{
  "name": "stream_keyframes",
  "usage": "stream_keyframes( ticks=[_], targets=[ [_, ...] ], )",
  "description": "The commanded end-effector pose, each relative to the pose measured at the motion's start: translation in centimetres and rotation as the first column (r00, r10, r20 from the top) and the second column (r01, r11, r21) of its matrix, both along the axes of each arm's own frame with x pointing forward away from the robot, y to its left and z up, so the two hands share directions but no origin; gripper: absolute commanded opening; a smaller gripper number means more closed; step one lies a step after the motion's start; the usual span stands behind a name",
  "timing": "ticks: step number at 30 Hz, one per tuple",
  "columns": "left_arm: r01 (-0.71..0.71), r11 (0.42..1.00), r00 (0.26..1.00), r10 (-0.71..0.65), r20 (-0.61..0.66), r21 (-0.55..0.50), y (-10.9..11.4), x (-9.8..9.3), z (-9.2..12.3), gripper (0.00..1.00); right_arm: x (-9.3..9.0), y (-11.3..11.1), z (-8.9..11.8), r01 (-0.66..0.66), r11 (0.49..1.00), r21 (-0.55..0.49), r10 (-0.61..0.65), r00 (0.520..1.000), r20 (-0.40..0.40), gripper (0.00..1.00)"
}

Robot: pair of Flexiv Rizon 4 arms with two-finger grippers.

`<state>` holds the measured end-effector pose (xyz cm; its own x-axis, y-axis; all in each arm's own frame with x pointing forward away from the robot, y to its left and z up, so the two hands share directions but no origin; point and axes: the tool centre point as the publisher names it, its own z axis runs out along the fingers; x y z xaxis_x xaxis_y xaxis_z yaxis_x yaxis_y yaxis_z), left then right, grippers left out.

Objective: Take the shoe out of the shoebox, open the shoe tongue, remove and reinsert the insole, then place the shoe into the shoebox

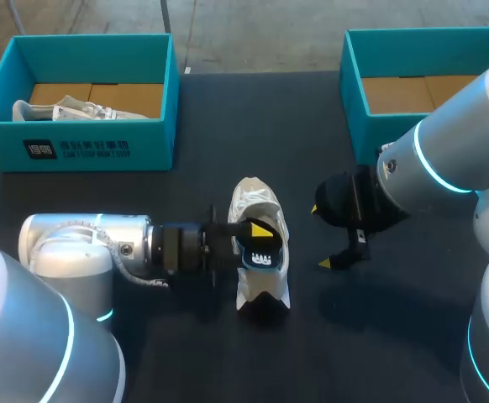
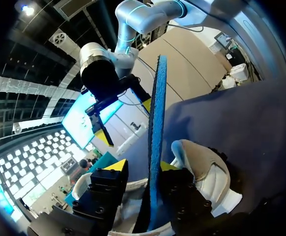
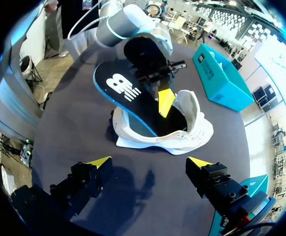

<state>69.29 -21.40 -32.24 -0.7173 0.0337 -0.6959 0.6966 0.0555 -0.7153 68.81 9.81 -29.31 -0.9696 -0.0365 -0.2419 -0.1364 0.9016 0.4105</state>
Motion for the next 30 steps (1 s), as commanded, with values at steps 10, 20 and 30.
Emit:
stream_keyframes(
  ticks=[10,20,30],
  targets=[
    [-0.020,0.999,1.000,0.020,0.019,0.032,1.7,-1.9,1.5,0.30,0.0,-0.1,-0.1,-0.002,1.000,0.002,0.002,1.000,0.000,1.00],
    [-0.037,0.998,0.999,0.037,0.009,0.049,2.9,-2.6,1.3,0.17,0.0,-0.1,-0.1,-0.002,1.000,0.002,0.002,1.000,0.000,1.00],
    [-0.039,0.998,0.999,0.040,-0.016,0.050,2.8,-1.7,-0.5,0.00,0.0,-0.1,-0.1,-0.002,1.000,0.002,0.002,1.000,0.000,1.00]
  ],
)
